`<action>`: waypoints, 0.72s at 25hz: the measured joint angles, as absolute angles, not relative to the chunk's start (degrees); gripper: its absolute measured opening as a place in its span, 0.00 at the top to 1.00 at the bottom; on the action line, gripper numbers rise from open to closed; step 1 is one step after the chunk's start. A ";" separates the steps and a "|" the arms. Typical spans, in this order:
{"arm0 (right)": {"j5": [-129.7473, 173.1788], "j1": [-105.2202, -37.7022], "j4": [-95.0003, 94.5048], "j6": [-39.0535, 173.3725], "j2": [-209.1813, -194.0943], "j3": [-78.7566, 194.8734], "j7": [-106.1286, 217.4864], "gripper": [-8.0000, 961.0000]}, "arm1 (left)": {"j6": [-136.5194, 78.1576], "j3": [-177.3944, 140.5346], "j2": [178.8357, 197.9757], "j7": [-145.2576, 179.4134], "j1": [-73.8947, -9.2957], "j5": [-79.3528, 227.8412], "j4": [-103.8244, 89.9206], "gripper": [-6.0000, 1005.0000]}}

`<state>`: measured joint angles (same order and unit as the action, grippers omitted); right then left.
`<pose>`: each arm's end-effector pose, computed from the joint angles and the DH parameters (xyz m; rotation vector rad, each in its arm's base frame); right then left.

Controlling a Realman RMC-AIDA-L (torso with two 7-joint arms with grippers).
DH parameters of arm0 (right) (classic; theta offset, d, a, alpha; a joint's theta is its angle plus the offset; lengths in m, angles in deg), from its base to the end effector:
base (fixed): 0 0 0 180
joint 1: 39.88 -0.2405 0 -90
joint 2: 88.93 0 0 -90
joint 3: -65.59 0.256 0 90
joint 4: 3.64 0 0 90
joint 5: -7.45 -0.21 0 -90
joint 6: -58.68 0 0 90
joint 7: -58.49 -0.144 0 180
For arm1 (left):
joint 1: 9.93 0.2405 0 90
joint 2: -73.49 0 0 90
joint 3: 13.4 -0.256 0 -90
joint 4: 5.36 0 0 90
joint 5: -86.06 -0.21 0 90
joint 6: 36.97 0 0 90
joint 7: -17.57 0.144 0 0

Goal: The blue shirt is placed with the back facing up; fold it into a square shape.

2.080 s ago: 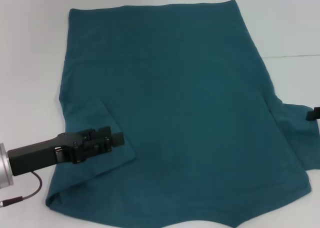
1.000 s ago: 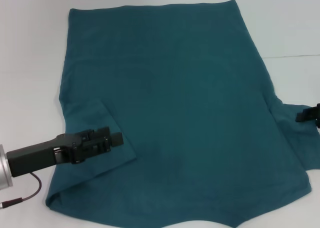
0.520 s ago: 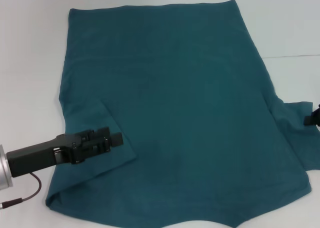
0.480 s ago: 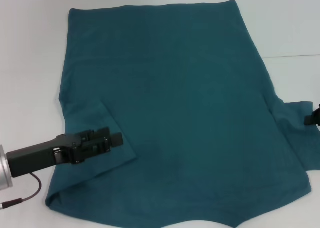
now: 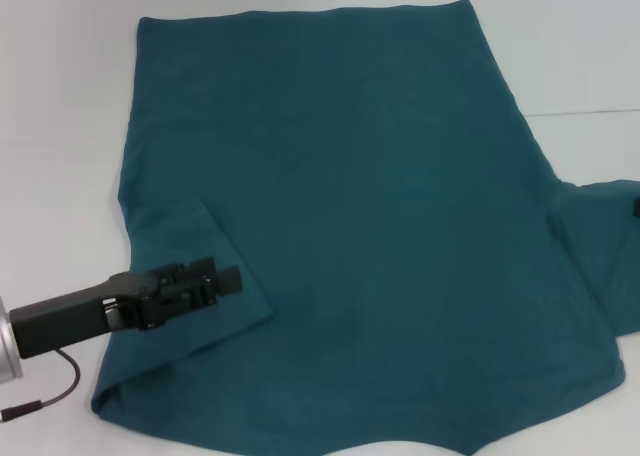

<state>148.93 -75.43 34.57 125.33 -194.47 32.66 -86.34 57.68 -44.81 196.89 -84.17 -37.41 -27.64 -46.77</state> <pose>0.3542 0.3941 0.1233 -1.7504 1.7211 0.2830 -0.2583 0.3124 0.0022 -2.5315 -1.2106 -1.0032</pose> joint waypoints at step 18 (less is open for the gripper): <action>160.88 -84.29 39.55 129.76 -194.21 30.64 -88.80 0.99 | 57.16 -42.92 196.93 -84.21 -37.20 -27.58 -46.76 0.31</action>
